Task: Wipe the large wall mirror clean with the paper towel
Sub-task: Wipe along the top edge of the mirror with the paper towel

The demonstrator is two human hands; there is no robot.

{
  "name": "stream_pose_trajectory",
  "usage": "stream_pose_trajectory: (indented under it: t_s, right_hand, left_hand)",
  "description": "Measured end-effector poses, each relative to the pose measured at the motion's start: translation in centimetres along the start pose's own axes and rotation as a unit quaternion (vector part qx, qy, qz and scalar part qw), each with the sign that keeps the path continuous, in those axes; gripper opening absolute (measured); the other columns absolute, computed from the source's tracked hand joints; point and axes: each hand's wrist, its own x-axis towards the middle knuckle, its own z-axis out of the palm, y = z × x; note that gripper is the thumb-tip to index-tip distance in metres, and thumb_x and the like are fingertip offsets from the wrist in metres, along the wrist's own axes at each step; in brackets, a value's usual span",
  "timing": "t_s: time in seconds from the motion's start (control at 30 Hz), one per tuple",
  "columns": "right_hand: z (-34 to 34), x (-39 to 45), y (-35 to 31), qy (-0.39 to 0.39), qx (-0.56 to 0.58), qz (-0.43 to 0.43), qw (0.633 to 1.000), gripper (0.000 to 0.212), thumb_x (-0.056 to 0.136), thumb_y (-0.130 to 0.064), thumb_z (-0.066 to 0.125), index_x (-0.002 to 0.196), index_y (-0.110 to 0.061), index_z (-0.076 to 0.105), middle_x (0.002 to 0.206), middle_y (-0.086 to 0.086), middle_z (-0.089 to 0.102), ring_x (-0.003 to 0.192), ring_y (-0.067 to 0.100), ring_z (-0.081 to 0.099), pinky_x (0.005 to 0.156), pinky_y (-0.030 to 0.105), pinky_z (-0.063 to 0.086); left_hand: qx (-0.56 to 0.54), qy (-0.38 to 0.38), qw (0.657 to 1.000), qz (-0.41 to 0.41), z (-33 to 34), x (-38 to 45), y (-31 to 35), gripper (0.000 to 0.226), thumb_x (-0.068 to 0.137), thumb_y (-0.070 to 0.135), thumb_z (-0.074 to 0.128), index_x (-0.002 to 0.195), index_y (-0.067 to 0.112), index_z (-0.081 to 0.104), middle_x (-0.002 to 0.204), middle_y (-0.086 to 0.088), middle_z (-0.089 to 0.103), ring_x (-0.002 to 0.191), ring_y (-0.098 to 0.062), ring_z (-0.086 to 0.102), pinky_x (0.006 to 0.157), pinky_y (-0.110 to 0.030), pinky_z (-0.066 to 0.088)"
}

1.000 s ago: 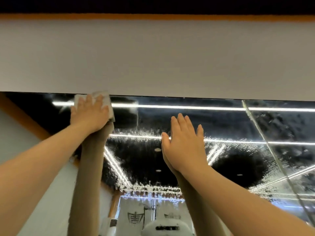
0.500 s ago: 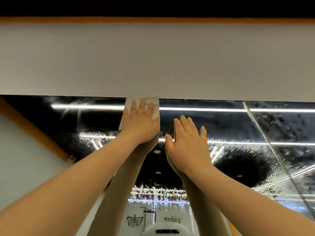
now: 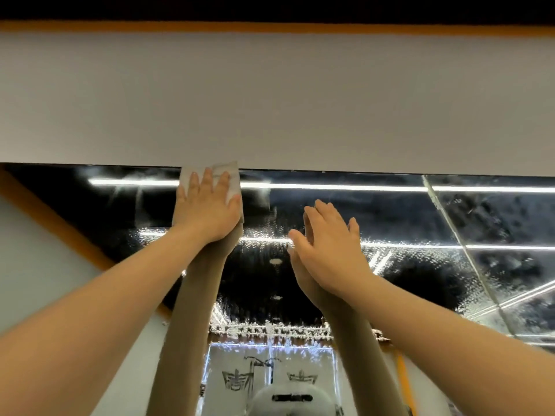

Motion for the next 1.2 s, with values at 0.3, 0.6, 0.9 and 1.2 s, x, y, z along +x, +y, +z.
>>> stream_pose_trajectory:
  t_s: [0.3, 0.6, 0.9, 1.2]
  right_hand:
    - [-5.1, -4.4, 10.7, 0.060, -0.164, 0.032, 0.984, 0.089, 0.078, -0.062, 0.009, 0.149, -0.016, 0.035, 0.155, 0.003, 0.034, 0.142, 0.021, 0.030, 0.117, 0.048, 0.020]
    - [-4.6, -4.7, 11.9, 0.048, -0.147, 0.071, 0.985, 0.077, 0.085, -0.057, 0.012, 0.154, -0.023, 0.018, 0.161, -0.005, 0.015, 0.149, 0.014, 0.011, 0.120, 0.045, 0.007]
    - [-4.6, -4.9, 12.1, 0.052, -0.119, 0.070, 0.989, 0.059, 0.101, -0.049, 0.029, 0.154, -0.027, 0.016, 0.162, -0.008, 0.011, 0.149, 0.011, 0.006, 0.120, 0.041, 0.001]
    - [-4.6, -4.8, 12.3, 0.049, -0.115, 0.068, 0.990, 0.062, 0.098, -0.054, 0.019, 0.154, -0.028, 0.016, 0.162, -0.010, 0.010, 0.149, 0.009, 0.005, 0.120, 0.039, 0.000]
  left_hand:
    - [0.016, 0.013, 0.999, -0.025, 0.3, -0.6, 1.6, 0.058, 0.103, 0.042, 0.015, 0.156, 0.023, -0.003, 0.163, -0.005, -0.010, 0.149, -0.030, -0.007, 0.119, -0.049, -0.003]
    - [0.011, 0.011, 1.000, -0.008, 1.0, -0.8, 7.1, 0.059, 0.103, 0.043, 0.013, 0.155, 0.022, -0.005, 0.163, -0.007, -0.011, 0.149, -0.031, -0.009, 0.120, -0.049, -0.003]
    - [-0.012, 0.014, 0.997, 0.070, 2.4, -2.1, 18.0, 0.061, 0.103, 0.043, 0.015, 0.156, 0.020, -0.005, 0.162, -0.008, -0.013, 0.148, -0.033, -0.013, 0.119, -0.051, -0.008]
    - [0.007, 0.012, 0.994, 0.108, 1.8, -0.7, 14.5, 0.058, 0.103, 0.046, 0.012, 0.156, 0.026, -0.001, 0.163, -0.004, -0.010, 0.149, -0.029, -0.008, 0.118, -0.050, -0.006]
